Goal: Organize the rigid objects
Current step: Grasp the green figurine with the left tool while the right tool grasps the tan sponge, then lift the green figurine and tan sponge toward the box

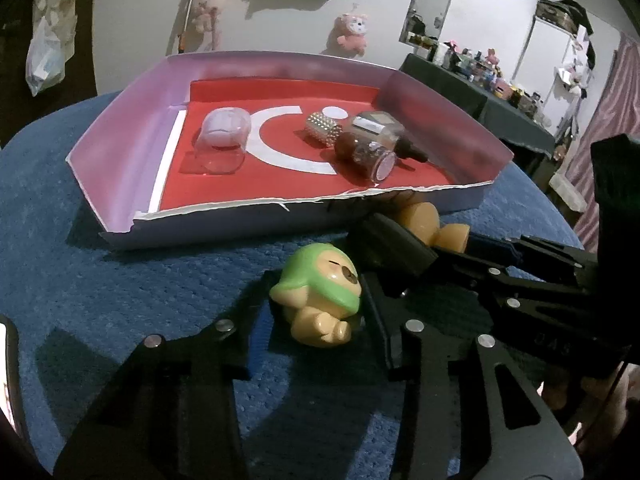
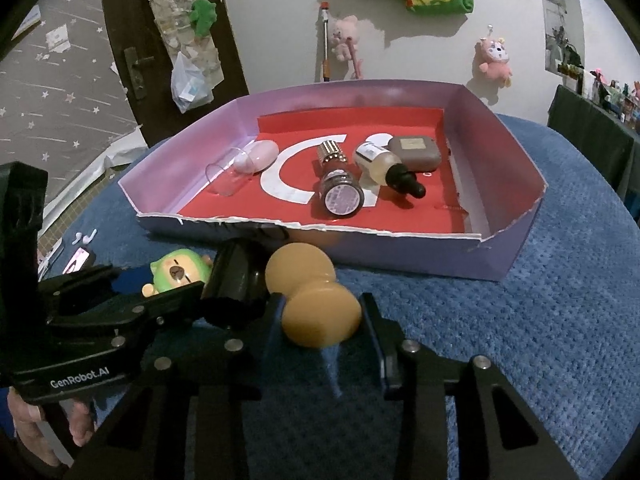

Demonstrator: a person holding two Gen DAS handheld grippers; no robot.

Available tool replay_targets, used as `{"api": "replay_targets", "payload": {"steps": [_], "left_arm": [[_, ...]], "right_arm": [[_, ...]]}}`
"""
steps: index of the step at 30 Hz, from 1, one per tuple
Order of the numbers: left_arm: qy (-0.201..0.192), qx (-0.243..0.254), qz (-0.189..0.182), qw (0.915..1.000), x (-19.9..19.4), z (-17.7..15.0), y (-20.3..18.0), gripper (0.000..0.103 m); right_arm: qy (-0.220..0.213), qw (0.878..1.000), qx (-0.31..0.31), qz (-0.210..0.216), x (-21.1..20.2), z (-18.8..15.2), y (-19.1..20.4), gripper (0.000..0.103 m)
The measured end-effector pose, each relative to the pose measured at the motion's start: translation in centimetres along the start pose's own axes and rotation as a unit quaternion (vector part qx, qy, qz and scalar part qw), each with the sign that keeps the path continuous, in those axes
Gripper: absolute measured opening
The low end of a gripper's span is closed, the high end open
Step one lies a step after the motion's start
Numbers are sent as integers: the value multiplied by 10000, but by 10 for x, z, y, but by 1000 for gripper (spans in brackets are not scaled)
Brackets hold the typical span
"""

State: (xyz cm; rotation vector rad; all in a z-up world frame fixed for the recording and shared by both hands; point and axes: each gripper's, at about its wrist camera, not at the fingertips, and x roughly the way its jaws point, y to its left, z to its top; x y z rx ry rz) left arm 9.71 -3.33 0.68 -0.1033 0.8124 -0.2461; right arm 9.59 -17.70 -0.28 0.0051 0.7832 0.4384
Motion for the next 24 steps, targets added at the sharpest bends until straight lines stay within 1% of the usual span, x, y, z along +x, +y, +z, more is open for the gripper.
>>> {"api": "replay_targets", "payload": {"steps": [6, 14, 18, 24], "left_arm": [[-19, -39, -36, 10000, -3, -1, 0, 39], [-141, 7, -8, 9999, -16, -2, -5, 38], [-130, -13, 21, 9999, -17, -3, -4, 38], [-294, -26, -1, 9996, -29, -2, -4, 38]], "right_arm": [[-52, 10000, 42, 50, -6, -3, -1, 40], [-173, 9998, 37, 125, -18, -2, 2, 40], [-226, 9996, 29, 165, -24, -3, 3, 40], [-274, 9994, 35, 199, -30, -4, 5, 40]]}}
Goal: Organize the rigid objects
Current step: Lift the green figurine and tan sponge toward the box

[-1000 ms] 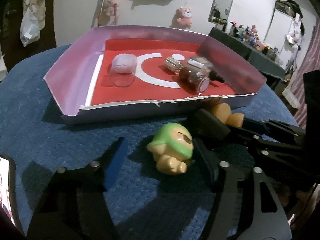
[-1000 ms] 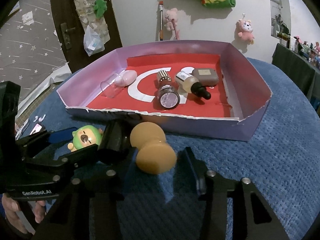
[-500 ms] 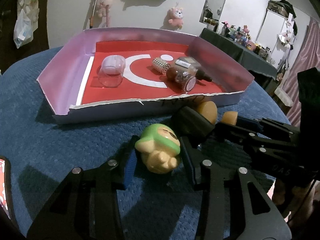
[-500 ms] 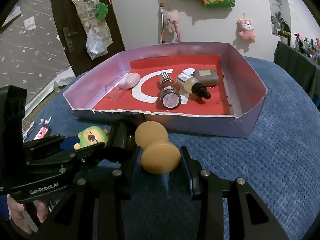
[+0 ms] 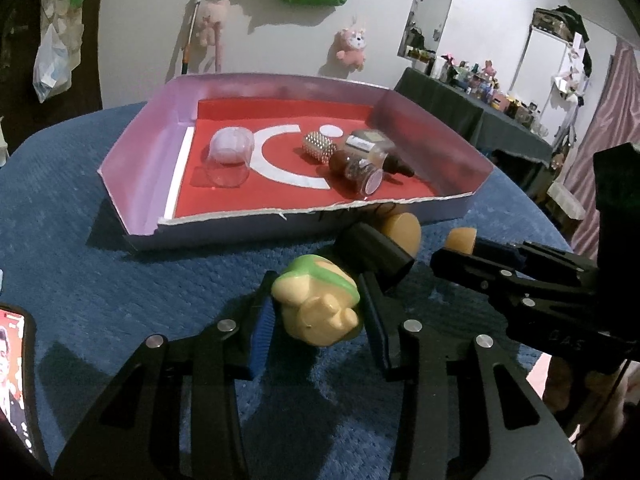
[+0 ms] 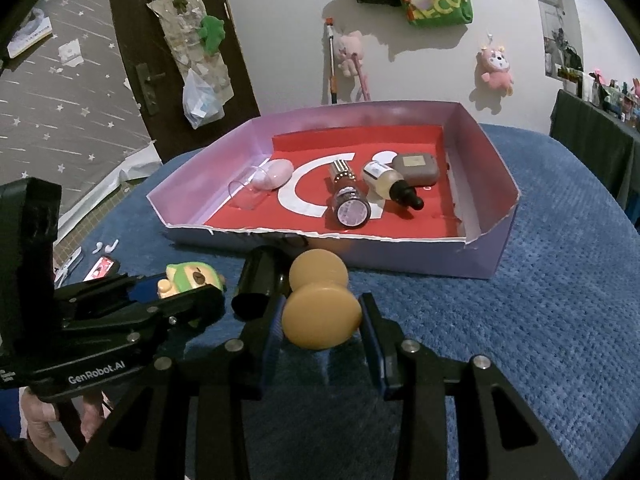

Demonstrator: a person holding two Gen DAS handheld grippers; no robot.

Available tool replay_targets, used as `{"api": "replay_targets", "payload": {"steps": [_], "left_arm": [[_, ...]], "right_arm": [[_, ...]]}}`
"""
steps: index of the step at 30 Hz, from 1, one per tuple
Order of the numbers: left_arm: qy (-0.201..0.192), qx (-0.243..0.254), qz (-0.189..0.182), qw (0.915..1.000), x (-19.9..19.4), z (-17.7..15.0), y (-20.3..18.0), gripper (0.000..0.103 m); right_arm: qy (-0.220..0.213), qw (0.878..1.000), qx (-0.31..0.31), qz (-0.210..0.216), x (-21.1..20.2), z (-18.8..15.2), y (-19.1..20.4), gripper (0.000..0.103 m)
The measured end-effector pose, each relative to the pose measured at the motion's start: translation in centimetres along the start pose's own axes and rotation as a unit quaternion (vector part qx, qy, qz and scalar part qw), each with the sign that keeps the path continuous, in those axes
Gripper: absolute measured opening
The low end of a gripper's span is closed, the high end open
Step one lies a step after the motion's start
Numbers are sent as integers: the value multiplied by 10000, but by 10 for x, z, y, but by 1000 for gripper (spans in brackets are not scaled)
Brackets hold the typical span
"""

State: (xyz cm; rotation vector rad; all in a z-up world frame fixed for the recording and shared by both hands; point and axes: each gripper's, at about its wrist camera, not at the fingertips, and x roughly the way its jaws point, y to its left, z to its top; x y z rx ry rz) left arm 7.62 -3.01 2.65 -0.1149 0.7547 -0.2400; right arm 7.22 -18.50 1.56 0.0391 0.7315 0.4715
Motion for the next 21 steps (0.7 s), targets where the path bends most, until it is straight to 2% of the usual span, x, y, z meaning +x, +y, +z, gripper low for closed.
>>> {"api": "replay_targets", "payload": {"steps": [21], "left_arm": [[-169, -13, -93, 9998, -15, 6, 0, 38]], "right_arm": [[-85, 9999, -66, 121, -10, 3, 10, 40]]}}
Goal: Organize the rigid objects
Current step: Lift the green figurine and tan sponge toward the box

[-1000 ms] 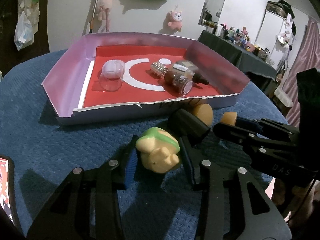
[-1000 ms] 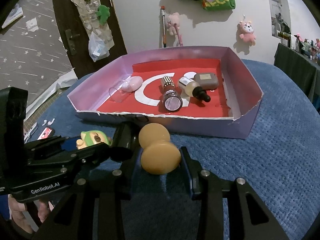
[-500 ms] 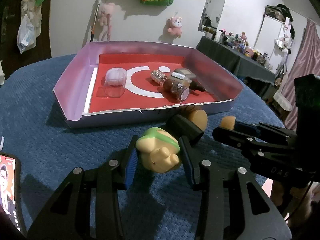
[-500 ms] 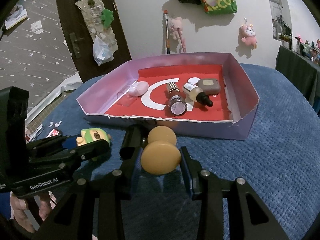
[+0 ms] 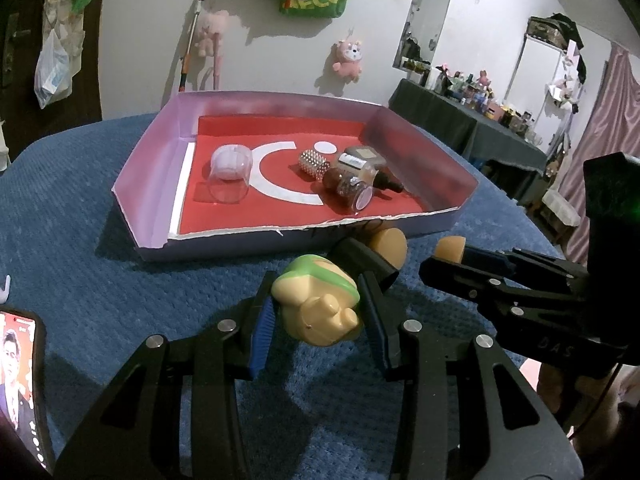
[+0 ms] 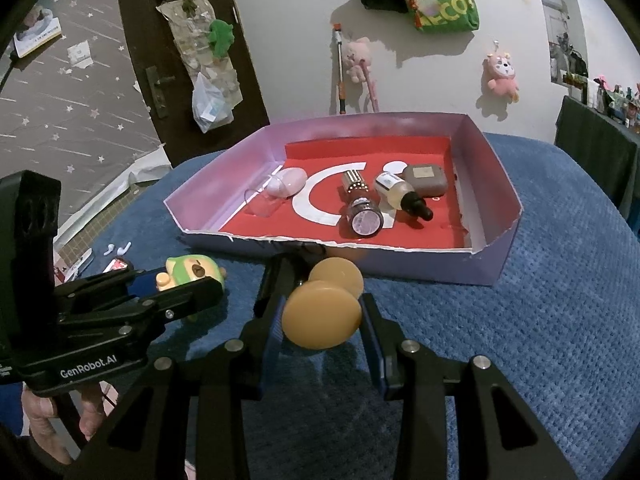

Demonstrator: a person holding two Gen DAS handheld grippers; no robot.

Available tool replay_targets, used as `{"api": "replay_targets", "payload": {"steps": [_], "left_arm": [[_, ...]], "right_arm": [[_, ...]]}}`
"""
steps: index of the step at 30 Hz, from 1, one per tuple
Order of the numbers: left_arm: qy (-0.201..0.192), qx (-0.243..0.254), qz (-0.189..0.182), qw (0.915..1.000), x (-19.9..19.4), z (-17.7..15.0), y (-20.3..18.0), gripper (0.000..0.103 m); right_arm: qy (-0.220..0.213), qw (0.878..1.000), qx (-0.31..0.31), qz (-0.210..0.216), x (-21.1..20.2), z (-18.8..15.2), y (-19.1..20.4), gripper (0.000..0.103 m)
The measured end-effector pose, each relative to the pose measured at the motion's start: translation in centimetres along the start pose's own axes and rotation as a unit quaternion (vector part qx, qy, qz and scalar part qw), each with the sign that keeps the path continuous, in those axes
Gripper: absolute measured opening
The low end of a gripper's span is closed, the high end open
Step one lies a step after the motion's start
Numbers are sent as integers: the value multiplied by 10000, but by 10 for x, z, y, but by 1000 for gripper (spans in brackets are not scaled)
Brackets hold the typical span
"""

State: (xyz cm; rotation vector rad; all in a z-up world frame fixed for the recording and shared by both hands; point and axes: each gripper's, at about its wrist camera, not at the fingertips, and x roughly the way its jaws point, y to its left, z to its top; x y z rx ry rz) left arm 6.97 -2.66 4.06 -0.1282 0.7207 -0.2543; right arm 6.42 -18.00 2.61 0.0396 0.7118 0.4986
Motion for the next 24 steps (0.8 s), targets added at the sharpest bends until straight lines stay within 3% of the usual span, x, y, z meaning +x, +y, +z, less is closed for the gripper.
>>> {"api": "replay_targets", "payload": {"steps": [24], "left_arm": [[-93, -62, -105, 9999, 1, 11, 2, 38]], "right_arm": [[-49, 9998, -37, 181, 3, 12, 3, 40]]}}
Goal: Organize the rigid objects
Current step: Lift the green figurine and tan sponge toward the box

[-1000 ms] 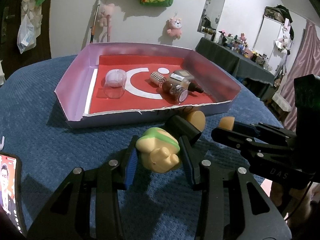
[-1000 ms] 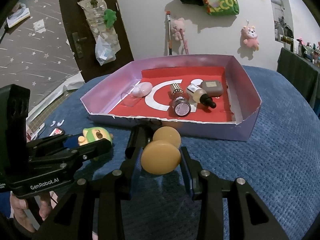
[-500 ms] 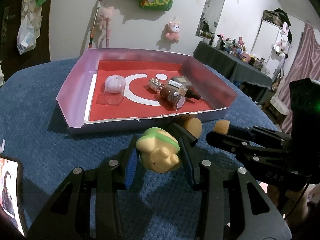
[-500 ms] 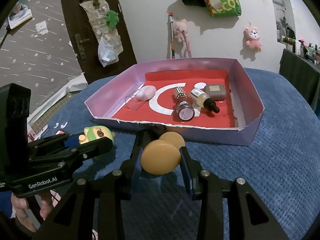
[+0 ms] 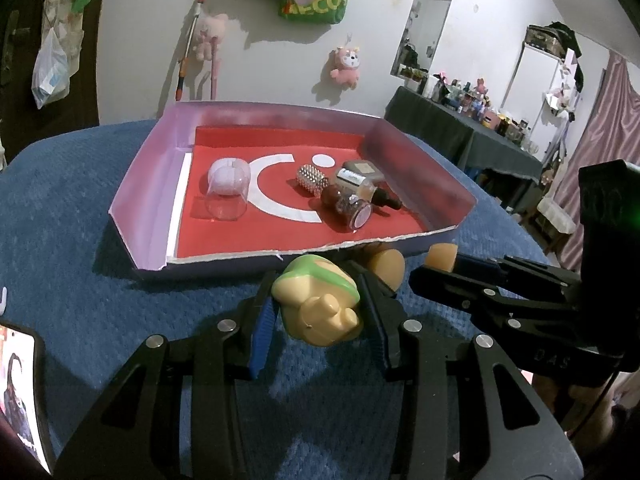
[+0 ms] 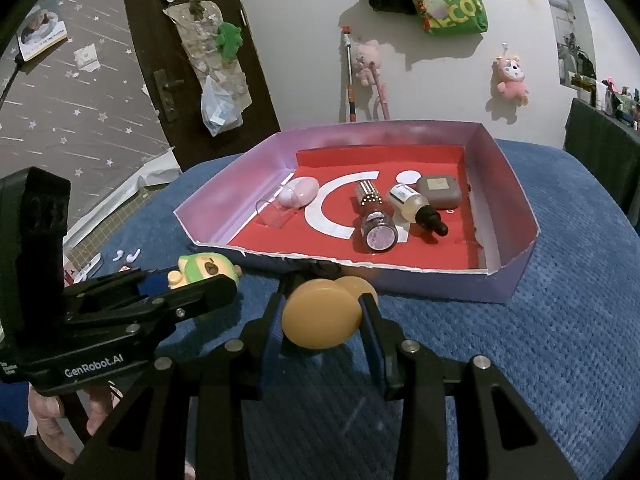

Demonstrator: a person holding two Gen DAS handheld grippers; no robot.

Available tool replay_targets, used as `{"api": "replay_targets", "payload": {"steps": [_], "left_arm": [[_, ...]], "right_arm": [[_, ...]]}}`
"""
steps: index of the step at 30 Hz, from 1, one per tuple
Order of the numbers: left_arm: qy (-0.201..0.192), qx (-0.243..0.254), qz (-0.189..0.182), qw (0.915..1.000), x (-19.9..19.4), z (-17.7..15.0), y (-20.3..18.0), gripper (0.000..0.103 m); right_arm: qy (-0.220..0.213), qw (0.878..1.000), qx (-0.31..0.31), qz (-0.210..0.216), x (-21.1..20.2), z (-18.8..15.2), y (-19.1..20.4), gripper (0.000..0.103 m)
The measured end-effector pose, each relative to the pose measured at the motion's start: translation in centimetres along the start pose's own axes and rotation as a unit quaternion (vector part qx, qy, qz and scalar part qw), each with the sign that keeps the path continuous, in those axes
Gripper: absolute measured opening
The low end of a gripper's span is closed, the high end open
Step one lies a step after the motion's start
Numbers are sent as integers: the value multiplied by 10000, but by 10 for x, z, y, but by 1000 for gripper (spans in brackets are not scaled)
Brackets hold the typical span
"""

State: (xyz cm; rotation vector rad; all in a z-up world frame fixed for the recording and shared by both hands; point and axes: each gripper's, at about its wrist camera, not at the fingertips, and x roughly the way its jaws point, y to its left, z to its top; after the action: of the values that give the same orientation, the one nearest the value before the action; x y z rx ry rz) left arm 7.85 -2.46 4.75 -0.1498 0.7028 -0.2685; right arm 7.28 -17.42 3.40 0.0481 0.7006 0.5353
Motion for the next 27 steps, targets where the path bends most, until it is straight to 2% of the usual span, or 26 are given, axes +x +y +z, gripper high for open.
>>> {"api": "replay_targets", "payload": {"steps": [27], "left_arm": [[-42, -63, -75, 9999, 7, 20, 5, 38]], "right_arm": [[-76, 9999, -101, 45, 6, 32, -1, 40]]}}
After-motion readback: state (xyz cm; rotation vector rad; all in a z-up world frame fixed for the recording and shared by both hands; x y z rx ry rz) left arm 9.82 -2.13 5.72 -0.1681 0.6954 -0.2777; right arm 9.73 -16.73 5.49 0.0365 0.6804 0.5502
